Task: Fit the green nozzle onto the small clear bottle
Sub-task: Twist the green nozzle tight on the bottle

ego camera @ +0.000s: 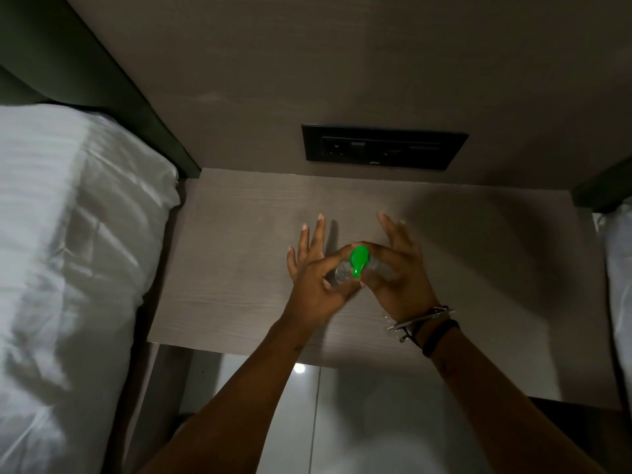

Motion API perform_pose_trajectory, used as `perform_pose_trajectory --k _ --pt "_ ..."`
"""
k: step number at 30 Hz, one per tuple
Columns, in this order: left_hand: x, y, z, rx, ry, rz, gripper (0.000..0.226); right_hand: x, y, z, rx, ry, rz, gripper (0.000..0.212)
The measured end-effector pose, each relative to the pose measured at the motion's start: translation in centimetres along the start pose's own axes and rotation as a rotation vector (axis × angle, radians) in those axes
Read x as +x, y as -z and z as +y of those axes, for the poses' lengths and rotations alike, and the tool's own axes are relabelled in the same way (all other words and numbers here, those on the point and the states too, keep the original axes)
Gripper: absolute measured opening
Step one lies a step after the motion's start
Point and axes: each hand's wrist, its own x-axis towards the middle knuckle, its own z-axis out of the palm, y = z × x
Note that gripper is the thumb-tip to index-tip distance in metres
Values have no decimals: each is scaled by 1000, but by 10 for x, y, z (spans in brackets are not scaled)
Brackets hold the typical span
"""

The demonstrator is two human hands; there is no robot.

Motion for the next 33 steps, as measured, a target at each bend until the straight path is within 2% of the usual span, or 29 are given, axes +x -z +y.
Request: perform_pose_trajectory --k 2,4,6,7,8,10,11,14,17,18,20,22,23,26,29,31,33 --pt "-1 0 1 -19 2 15 39 5 -1 -1 -80 -21 79 34" --pt "-1 -1 1 -30 18 40 20 8 -2 -4 -118 -76 89 58" --pt "0 -2 0 -32 23 43 16 6 -2 -6 -86 -78 -1 83" --pt "0 -1 -1 -34 24 29 18 5 -2 -5 -71 -50 -39 81" --pt "1 0 -1 -37 27 7 23 5 -2 -5 -55 -15 -56 67" --pt "2 2 0 -35 36 -28 38 5 -1 -10 -30 4 6 32" --pt "2 2 1 -28 42 -39 45 6 -2 -13 -43 -17 68 28" --pt "3 4 4 -8 62 -69 50 7 -12 -22 -139 -139 204 53" --pt "4 6 5 -20 56 -79 50 6 -15 -18 -59 -178 129 68" --pt "4 7 4 -42 60 -84 49 6 -14 -14 -34 -137 79 66" --pt "5 7 3 -64 64 -100 51 4 -10 -8 -34 -33 20 42" --pt "6 6 2 -53 54 -103 56 4 -8 -8 -44 -7 70 28" --pt "6 6 2 -46 51 -97 56 4 -9 -10 -61 -23 116 32" --pt "5 4 3 -43 42 -79 49 5 -16 -19 -101 -103 253 65" --pt "7 6 4 -11 54 -98 46 3 -17 -18 5 -189 197 78" --pt "10 9 3 -48 58 -125 50 1 -12 -10 47 -159 100 71" --pt "11 11 3 -71 57 -143 55 2 -7 -5 6 -76 48 39"
